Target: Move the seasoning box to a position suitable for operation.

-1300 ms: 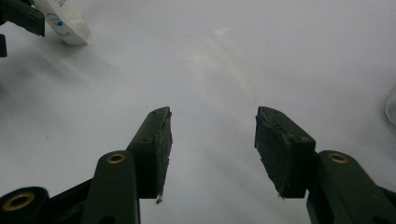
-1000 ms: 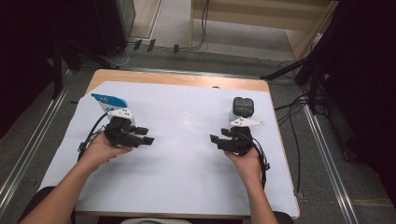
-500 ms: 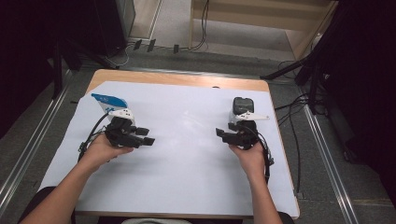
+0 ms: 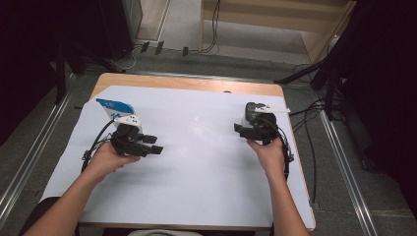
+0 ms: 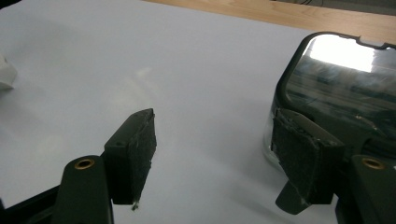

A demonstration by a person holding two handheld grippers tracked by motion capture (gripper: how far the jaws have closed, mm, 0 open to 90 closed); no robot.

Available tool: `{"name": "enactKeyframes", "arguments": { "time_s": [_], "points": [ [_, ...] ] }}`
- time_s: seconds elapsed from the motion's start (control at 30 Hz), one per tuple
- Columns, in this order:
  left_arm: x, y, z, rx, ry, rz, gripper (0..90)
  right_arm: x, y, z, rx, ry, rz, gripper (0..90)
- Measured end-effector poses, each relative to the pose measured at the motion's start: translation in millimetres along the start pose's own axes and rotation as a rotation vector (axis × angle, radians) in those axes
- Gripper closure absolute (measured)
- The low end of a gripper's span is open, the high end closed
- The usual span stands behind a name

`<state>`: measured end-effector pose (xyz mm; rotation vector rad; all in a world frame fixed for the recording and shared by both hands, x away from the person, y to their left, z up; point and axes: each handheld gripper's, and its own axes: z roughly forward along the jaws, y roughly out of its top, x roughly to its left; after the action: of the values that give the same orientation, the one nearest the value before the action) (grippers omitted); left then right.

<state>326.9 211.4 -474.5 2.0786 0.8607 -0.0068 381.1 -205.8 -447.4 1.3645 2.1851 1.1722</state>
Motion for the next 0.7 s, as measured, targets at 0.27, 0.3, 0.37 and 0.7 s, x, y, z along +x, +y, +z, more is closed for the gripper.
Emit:
{"name": "enactKeyframes", "arguments": {
  "time_s": [0.27, 0.3, 0.37, 0.7],
  "points": [
    [-1.6, -0.3, 3.5, 0.014, -0.009, 0.004, 43.6, -0.3, 9.7, 3.3, -0.016, 0.02, 0.009, 28.6],
    [-1.9, -0.4, 4.2, 0.021, -0.006, 0.005, 43.6, -0.1, 13.1, 1.7, -0.026, 0.012, 0.007, 28.6],
    [-2.1, -0.5, 4.6, 0.02, -0.009, 0.007, 43.6, -1.4, 17.6, -0.8, -0.035, -0.001, 0.008, 28.5],
    [-2.0, -0.6, 4.0, 0.017, -0.01, 0.005, 43.6, -18.2, 33.1, -2.2, -0.042, -0.083, 0.047, 15.3]
  ]
}}
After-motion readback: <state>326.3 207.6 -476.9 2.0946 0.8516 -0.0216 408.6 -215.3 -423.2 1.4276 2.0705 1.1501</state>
